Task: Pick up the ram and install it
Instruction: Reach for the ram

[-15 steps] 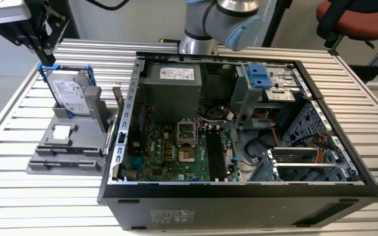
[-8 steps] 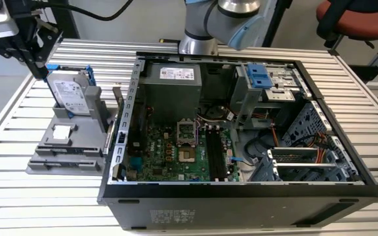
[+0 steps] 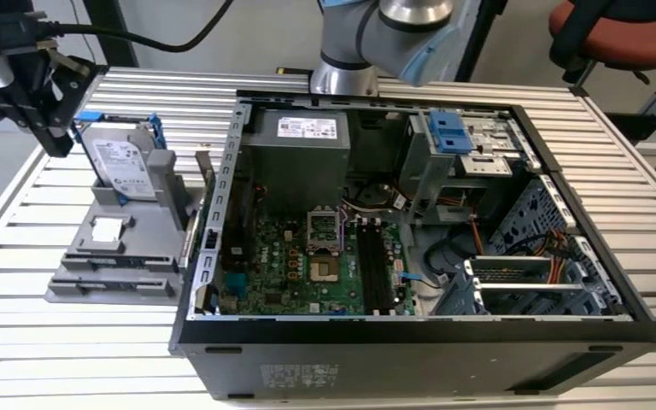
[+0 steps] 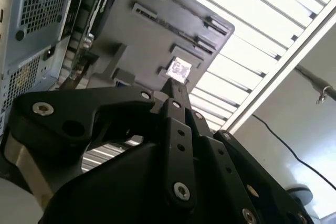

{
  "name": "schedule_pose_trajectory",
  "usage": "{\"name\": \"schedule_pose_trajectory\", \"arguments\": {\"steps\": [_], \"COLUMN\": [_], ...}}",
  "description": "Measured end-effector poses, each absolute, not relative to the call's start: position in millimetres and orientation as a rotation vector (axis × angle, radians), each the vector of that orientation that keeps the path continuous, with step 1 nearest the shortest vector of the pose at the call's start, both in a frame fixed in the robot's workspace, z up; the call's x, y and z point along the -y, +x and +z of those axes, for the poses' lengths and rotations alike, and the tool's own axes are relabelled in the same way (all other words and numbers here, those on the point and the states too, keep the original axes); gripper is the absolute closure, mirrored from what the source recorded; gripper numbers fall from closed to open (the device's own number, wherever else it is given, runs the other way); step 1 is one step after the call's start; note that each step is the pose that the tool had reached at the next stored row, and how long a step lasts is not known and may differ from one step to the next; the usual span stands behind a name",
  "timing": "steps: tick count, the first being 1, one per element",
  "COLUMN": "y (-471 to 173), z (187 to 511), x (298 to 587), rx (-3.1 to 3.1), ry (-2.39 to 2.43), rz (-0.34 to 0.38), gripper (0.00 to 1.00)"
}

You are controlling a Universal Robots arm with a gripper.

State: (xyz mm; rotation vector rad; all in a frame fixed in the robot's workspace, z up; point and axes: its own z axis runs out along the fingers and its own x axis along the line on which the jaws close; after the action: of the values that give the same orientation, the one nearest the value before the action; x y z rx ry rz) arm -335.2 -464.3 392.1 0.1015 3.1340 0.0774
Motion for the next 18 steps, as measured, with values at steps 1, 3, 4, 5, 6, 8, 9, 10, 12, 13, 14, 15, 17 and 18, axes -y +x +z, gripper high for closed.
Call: {"name": "schedule_pose_trajectory", "arguments": {"steps": [1,3,4,5,6,8,9,10,12,13,14,15,17,18], "y": [-335.2,-335.0,-334.8,-334.7,-334.6,-334.3,-334.2,-334.2,-334.2,-334.2,-334.2,-334.2,-334.2,-334.2], "z": [391.9,391.2,390.8,390.7,390.3,390.0,389.7,389.5,389.4,389.5,389.4,389.4,389.4,389.4], "x": [465.7,472.2,474.8,476.8,479.0,483.7,485.9,487.3,487.8,487.8,488.0,488.0,488.0,488.0], "rx": [-3.135,-3.137,-3.139,-3.14,-3.141,-3.143,-3.145,-3.147,-3.149,-3.149,-3.149,-3.149,-3.149,-3.149], "ry": [0.098,0.098,0.098,0.098,0.098,0.098,0.098,0.098,0.099,0.099,0.099,0.099,0.099,0.099], "rz": [0.077,0.078,0.079,0.078,0.079,0.078,0.079,0.079,0.078,0.078,0.078,0.078,0.078,0.078], "gripper": [1.0,1.0,1.0,1.0,1.0,1.0,1.0,1.0,1.0,1.0,1.0,1.0,1.0,1.0]}}
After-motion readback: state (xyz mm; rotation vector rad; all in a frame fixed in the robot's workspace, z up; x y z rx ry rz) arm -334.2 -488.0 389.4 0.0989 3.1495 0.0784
